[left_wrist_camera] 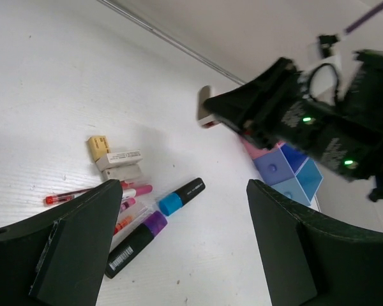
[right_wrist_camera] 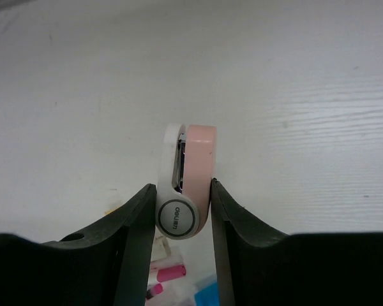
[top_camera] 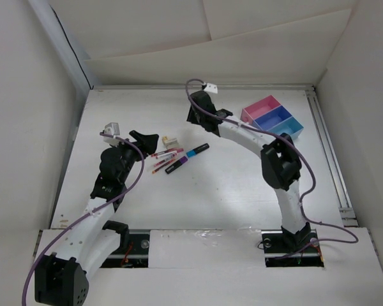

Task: Sort the stationery into containers
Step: Grab a piece of stationery with the right arm, then place the stationery into the container

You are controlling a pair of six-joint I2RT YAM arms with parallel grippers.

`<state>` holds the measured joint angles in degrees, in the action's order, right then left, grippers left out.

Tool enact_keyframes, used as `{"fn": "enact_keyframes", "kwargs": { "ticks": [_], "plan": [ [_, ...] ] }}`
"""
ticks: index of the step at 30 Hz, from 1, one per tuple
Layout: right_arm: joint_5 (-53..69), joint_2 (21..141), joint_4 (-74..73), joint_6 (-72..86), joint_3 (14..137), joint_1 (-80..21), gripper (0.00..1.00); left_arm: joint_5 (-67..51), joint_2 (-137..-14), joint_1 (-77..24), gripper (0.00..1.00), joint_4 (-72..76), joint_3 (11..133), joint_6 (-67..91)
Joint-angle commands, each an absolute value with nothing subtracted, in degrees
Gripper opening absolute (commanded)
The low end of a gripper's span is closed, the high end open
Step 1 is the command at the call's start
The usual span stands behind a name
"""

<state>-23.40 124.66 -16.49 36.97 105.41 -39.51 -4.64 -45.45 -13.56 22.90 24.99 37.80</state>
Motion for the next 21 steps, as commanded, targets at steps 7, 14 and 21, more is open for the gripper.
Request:
{"fn": "enact_keyframes", "kwargs": {
  "ticks": [7,14,21],
  "plan": [
    [-24.7,106.81,-10.38,34.98,90.99,-25.06,0.17,-7.65,-46.14,-13.89,0.77,26.89,25.14,37.97],
    [-21.28,105.29,-9.84,35.51,86.92,-14.16,0.18,-8.7,-47.37,-13.89,0.77,27.42,25.14,37.97],
    [-17.49,109.77,-9.84,36.04,89.82,-9.14,0.18,-8.7,-47.99,-13.89,0.77,27.42,25.14,37.97]
  ]
}}
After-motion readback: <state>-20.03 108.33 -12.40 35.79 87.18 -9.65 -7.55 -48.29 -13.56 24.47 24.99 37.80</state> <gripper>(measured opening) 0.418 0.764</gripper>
